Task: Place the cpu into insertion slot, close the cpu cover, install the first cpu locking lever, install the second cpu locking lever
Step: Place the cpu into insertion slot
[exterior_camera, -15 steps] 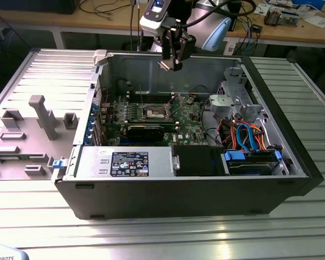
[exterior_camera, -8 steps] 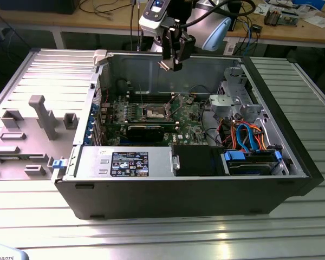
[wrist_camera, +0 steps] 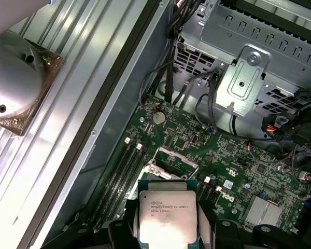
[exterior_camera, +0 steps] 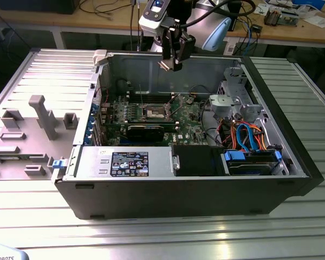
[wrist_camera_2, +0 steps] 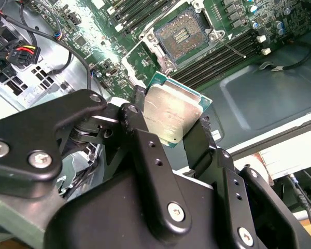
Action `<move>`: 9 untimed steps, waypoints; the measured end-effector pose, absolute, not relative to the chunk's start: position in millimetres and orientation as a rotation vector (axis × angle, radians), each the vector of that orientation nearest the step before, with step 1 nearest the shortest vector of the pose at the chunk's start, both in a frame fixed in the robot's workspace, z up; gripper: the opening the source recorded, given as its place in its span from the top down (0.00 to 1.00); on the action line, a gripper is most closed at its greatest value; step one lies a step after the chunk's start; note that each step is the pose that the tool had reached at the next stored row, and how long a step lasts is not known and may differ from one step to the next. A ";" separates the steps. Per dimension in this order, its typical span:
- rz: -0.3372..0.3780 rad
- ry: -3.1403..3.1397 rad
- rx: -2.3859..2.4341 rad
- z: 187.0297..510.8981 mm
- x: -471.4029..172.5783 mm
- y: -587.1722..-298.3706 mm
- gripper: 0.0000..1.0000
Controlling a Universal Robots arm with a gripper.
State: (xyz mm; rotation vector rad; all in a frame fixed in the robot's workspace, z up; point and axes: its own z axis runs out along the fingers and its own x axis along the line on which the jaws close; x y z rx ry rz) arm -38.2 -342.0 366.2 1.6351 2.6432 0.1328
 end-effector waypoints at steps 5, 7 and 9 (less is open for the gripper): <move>0.132 2.625 1.662 365.9 -38.2 -342.0 0.46; 0.132 2.607 1.689 365.7 -38.2 -342.0 0.46; 0.131 2.587 1.718 365.6 -38.2 -342.1 0.46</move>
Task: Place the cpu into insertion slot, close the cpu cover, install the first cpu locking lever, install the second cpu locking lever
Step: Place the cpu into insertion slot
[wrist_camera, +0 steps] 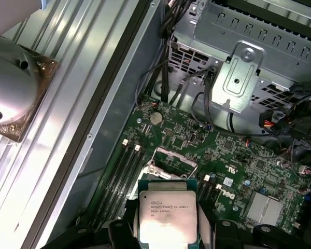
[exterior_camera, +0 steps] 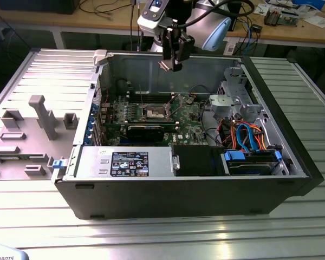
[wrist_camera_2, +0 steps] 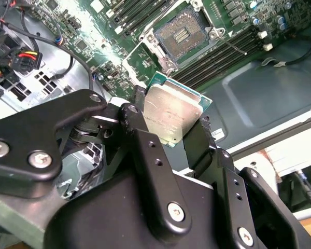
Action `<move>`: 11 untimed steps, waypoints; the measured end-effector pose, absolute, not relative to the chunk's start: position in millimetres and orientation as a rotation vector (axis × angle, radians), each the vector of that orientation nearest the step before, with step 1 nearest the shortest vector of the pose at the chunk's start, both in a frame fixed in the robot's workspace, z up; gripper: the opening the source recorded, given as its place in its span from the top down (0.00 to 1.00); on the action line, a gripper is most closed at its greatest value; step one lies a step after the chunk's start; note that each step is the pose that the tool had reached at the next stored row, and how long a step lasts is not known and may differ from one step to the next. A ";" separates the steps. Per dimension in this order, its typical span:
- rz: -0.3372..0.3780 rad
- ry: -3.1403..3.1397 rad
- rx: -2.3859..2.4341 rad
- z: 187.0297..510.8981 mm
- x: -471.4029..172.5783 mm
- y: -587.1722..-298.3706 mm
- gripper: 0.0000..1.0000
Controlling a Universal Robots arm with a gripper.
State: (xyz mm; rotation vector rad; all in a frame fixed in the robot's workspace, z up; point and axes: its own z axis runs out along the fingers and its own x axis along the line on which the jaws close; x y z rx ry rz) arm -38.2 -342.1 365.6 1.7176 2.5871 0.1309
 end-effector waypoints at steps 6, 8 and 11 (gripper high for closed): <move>0.129 2.532 1.793 365.2 -38.2 -342.1 0.46; 0.129 2.521 1.808 365.1 -38.2 -342.1 0.46; 0.129 2.520 1.809 365.1 -38.2 -342.0 0.46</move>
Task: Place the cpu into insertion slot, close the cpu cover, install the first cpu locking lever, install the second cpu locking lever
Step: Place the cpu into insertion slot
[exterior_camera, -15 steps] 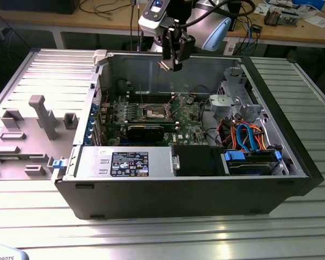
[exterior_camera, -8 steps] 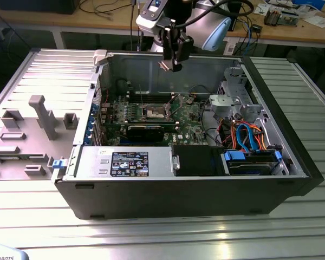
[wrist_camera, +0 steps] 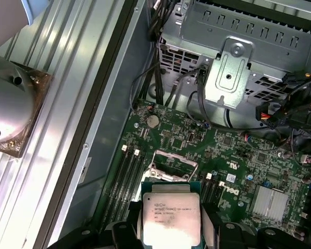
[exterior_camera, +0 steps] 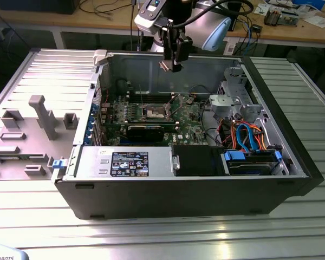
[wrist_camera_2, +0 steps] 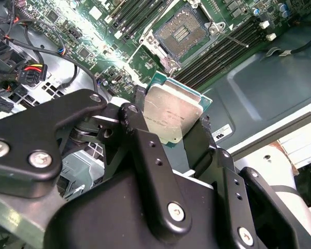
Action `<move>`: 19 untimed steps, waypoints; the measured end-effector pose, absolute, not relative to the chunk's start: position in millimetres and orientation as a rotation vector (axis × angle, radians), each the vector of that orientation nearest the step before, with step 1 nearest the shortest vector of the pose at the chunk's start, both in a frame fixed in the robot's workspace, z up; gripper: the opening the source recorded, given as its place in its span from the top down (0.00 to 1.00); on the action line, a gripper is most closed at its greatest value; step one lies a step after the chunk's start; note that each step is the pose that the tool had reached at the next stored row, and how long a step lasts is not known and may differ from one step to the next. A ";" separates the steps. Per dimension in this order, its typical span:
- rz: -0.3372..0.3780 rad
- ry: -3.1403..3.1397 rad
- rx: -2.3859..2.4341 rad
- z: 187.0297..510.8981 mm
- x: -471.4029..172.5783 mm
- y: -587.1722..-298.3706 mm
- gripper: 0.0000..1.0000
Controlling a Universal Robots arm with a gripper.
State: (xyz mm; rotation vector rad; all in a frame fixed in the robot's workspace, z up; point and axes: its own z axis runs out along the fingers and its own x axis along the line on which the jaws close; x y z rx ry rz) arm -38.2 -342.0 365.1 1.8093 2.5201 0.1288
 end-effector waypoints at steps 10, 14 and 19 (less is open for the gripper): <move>0.129 2.520 1.810 365.1 -38.2 -342.0 0.46; 0.128 2.505 1.829 364.8 -38.2 -342.0 0.46; 0.127 2.478 1.864 363.7 -38.8 -342.0 0.46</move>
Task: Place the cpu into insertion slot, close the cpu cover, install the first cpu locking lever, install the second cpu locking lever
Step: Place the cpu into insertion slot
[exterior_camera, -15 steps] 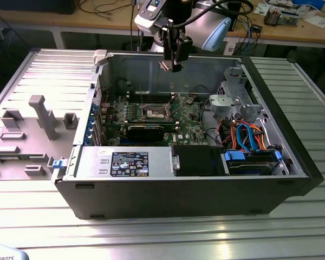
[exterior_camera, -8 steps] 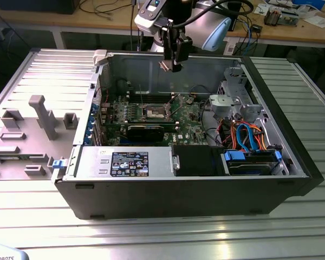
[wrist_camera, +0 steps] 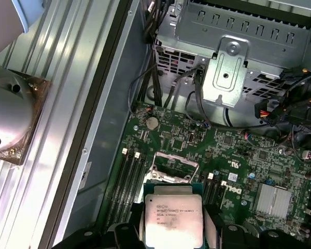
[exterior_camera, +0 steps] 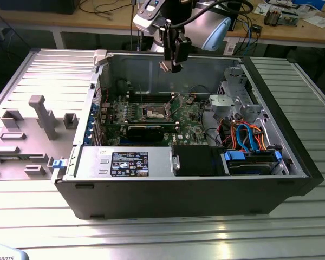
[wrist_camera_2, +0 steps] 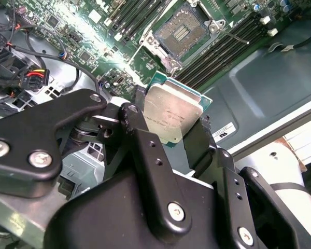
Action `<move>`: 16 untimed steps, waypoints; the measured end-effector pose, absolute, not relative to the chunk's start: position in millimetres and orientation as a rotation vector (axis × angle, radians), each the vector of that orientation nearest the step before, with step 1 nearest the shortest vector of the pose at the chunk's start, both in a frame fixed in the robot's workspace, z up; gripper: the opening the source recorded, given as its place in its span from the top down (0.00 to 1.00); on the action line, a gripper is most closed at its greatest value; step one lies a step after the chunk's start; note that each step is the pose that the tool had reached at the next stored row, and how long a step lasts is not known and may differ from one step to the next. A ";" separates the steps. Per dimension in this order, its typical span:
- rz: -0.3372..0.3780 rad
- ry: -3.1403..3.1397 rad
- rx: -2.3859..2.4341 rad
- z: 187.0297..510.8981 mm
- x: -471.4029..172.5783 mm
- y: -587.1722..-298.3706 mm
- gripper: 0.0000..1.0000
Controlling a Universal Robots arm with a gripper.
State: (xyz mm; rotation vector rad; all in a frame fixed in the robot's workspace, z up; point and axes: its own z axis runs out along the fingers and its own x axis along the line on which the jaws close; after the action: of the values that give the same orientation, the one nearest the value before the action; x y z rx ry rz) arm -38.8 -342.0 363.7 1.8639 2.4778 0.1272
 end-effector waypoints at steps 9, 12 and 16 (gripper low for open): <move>0.124 2.389 1.972 347.5 -44.0 -342.0 0.46; 0.123 2.345 2.021 341.2 -44.0 -342.0 0.46; 0.120 2.310 2.060 337.0 -44.0 -342.0 0.46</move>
State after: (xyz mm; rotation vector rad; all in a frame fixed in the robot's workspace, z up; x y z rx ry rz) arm -44.0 -342.0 337.0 2.0599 2.3097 0.1204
